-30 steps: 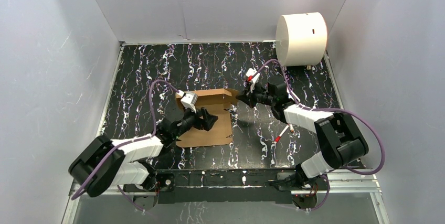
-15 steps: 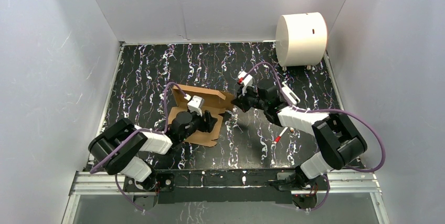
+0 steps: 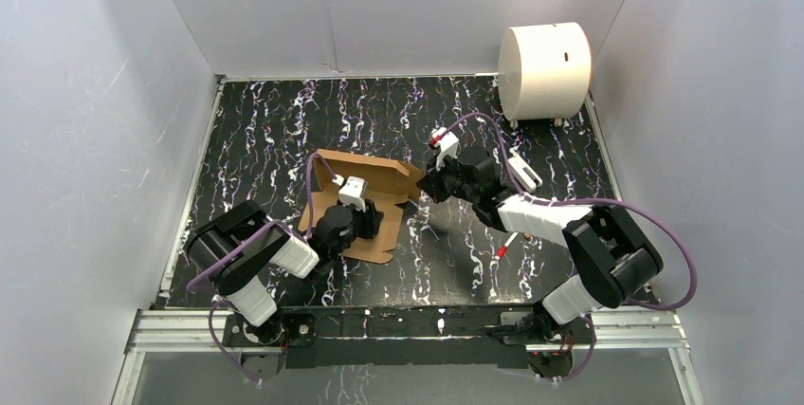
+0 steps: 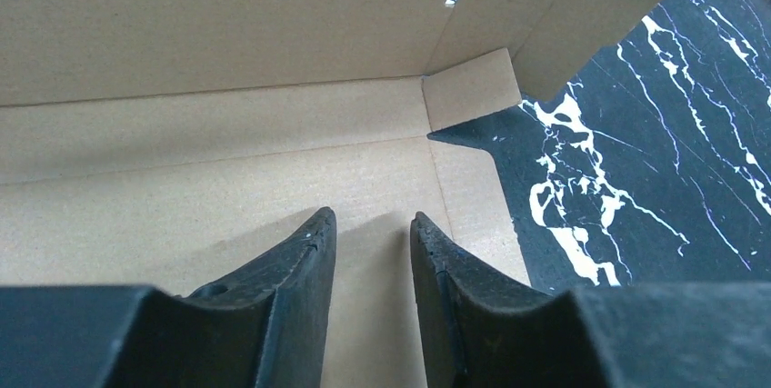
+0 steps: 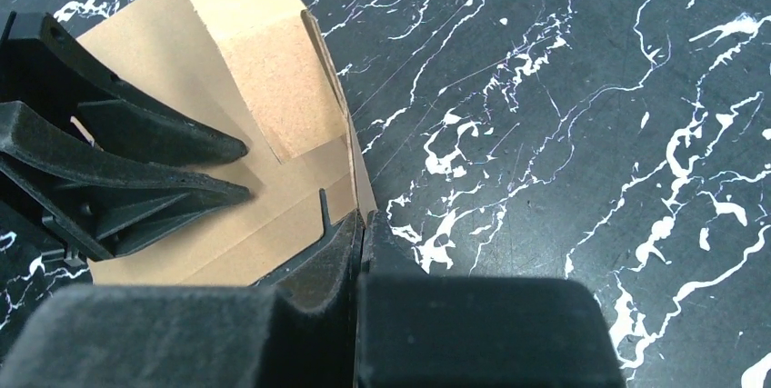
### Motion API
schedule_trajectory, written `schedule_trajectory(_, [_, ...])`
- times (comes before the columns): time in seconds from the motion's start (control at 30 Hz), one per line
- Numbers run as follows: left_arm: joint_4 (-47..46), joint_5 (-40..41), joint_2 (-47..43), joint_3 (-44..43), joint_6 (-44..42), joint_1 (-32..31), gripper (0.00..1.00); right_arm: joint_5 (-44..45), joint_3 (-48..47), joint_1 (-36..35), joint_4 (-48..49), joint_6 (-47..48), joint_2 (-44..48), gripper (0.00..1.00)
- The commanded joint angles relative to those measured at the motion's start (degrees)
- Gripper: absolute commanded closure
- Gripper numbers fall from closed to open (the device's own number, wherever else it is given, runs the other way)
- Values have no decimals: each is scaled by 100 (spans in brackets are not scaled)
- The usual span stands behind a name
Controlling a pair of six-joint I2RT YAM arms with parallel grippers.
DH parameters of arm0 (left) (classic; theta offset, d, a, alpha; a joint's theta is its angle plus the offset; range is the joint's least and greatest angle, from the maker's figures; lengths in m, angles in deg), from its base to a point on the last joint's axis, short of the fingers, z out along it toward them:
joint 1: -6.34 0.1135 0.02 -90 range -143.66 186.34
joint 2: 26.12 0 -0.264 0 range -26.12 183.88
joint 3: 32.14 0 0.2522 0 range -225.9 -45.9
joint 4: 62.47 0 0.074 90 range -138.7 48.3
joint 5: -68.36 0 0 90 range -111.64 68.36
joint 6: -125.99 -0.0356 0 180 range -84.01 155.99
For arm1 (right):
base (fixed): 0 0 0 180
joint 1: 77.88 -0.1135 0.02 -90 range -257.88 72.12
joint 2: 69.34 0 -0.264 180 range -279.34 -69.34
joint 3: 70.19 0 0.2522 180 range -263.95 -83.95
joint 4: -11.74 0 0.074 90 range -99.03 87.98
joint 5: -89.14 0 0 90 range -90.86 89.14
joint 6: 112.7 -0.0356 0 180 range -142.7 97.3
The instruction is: Fold the paper box
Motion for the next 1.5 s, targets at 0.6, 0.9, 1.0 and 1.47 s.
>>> schedule_trajectory(0.6, [-1449,115,930,-55,852,-278,71,2904,-66,-1522,1222,-932,-111,94])
schedule_trajectory(0.9, [-1777,313,974,138,925,-278,71,3106,394,-1684,2038,-992,-358,93])
schedule_trajectory(1.0, [-1803,331,875,163,897,-275,70,2909,313,-1693,1945,-957,-281,93])
schedule_trajectory(1.47, [-2109,474,1146,248,1225,-261,74,2311,155,-1808,1893,-1283,-492,83])
